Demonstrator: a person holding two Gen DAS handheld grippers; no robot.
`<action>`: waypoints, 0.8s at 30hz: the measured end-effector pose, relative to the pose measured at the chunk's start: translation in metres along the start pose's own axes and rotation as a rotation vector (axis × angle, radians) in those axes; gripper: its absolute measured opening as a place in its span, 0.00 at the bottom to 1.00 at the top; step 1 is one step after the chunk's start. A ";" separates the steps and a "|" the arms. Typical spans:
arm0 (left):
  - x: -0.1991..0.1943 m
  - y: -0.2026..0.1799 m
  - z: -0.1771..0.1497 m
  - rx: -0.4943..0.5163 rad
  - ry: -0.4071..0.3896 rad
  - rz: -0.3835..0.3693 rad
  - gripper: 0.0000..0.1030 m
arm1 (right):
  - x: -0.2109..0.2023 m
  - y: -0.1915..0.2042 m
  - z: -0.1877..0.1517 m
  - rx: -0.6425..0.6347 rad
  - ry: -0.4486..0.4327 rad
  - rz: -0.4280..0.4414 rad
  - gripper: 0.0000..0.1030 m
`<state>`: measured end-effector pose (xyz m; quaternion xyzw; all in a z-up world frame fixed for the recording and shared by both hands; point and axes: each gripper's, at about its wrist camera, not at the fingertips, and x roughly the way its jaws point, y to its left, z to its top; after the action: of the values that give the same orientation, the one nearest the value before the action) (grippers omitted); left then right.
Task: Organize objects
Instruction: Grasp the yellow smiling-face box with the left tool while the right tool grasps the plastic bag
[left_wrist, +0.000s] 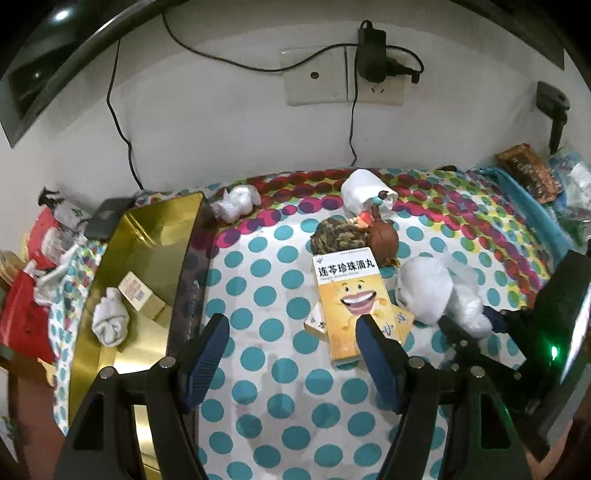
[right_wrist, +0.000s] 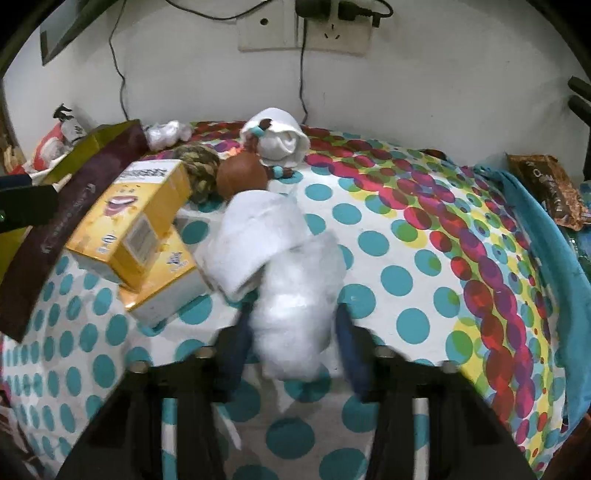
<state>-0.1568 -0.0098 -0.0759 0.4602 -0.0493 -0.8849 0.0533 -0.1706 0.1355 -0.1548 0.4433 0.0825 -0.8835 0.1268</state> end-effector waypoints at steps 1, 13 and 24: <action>0.001 -0.004 0.001 0.012 -0.004 0.008 0.71 | 0.000 0.001 -0.001 -0.008 -0.016 -0.015 0.32; 0.015 -0.030 0.020 0.010 0.045 -0.034 0.71 | 0.003 0.003 -0.001 -0.014 -0.034 -0.033 0.35; 0.040 -0.045 0.021 0.041 0.080 0.013 0.71 | 0.002 0.001 -0.001 -0.004 -0.031 -0.023 0.36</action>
<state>-0.1994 0.0294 -0.1025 0.4957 -0.0684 -0.8643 0.0515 -0.1708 0.1340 -0.1571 0.4281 0.0872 -0.8916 0.1188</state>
